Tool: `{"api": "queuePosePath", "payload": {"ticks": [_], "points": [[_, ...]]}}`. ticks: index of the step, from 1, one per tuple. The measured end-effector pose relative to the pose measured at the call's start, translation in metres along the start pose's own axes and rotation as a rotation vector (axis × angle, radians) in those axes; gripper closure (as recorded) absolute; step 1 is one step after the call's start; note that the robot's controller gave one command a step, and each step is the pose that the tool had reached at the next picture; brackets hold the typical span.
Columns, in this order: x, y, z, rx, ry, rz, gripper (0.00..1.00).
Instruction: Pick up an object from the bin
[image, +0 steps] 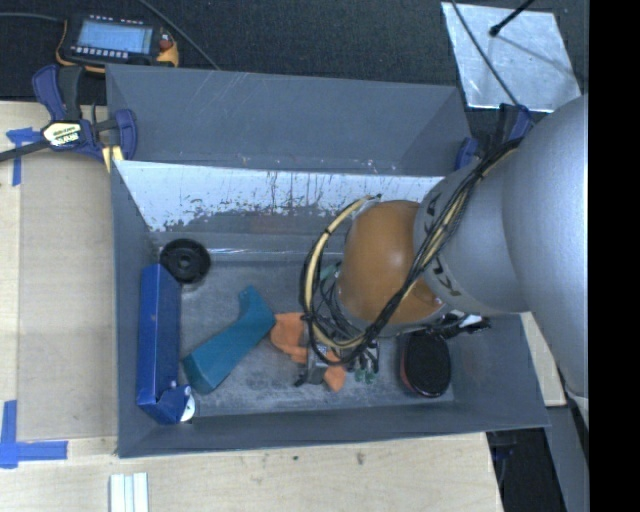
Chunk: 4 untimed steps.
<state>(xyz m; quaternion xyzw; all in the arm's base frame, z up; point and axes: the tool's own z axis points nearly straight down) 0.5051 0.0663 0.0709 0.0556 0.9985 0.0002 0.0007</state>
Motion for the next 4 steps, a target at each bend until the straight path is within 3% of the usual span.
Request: {"api": "queuePosePath", "payload": {"ticks": [2, 3, 4], "points": [[0.001, 0.000, -0.004, 0.001, 0.003, 0.000, 1.00], [0.003, -0.001, -0.025, 0.002, 0.008, -0.001, 1.00], [0.000, -0.001, -0.042, 0.000, -0.001, -0.001, 1.00]]}}
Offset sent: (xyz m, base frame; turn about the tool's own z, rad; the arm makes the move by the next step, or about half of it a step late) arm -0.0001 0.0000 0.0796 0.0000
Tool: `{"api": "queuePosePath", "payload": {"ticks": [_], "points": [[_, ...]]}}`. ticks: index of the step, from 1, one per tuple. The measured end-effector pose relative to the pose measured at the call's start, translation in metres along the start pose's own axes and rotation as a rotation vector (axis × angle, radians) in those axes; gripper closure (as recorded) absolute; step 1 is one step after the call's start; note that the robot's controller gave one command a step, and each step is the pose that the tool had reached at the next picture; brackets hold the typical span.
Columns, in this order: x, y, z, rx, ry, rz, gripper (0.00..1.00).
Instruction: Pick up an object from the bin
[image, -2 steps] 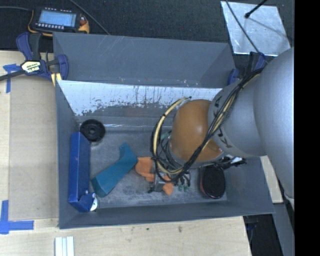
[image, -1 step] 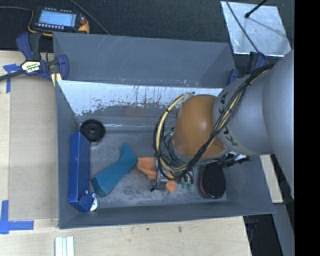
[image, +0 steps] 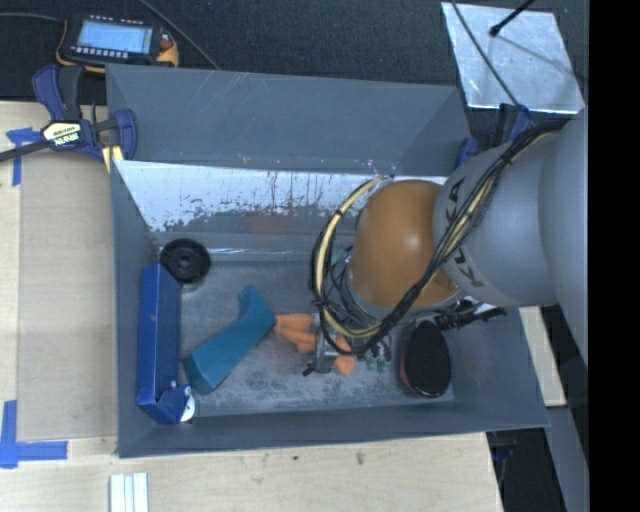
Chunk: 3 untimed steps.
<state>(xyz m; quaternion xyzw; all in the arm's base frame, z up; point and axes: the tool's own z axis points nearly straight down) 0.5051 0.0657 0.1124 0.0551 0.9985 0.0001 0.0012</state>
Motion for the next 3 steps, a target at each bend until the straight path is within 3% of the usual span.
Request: {"api": "queuePosePath", "payload": {"ticks": [3], "points": [[0.000, 0.000, -0.042, 0.000, 0.000, -0.001, 1.00]]}}
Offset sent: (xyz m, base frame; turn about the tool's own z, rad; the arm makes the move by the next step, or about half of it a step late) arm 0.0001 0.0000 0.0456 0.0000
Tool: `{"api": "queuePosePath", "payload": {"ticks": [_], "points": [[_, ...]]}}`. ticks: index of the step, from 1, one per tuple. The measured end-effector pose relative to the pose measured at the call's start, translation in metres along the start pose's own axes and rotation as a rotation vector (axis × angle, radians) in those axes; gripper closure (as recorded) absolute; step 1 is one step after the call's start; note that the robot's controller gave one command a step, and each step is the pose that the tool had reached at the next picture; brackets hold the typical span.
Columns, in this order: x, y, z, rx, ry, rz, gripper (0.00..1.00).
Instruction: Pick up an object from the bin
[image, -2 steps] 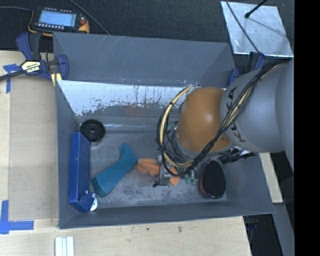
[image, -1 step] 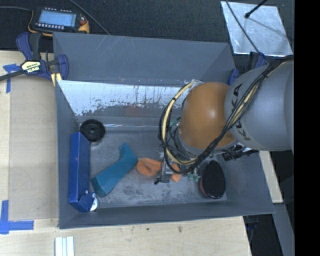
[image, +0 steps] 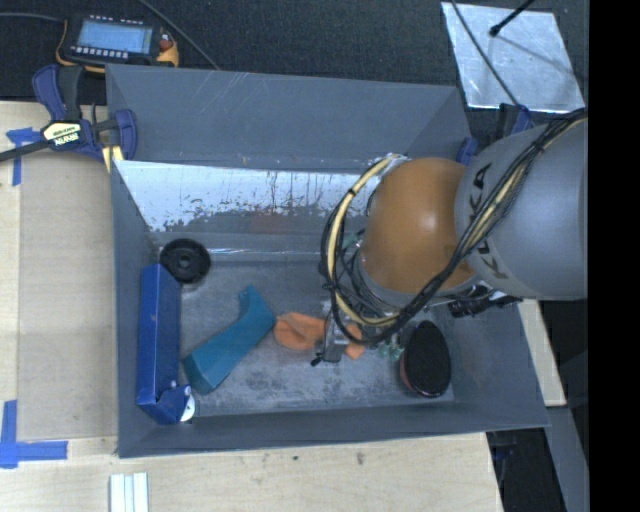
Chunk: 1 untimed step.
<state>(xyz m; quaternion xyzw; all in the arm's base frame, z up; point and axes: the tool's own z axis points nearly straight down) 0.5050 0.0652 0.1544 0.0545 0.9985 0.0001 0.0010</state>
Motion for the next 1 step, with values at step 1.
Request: {"api": "queuePosePath", "payload": {"ticks": [1], "points": [[-0.0003, 0.0000, -0.0107, 0.000, -0.002, -0.001, 1.00]]}}
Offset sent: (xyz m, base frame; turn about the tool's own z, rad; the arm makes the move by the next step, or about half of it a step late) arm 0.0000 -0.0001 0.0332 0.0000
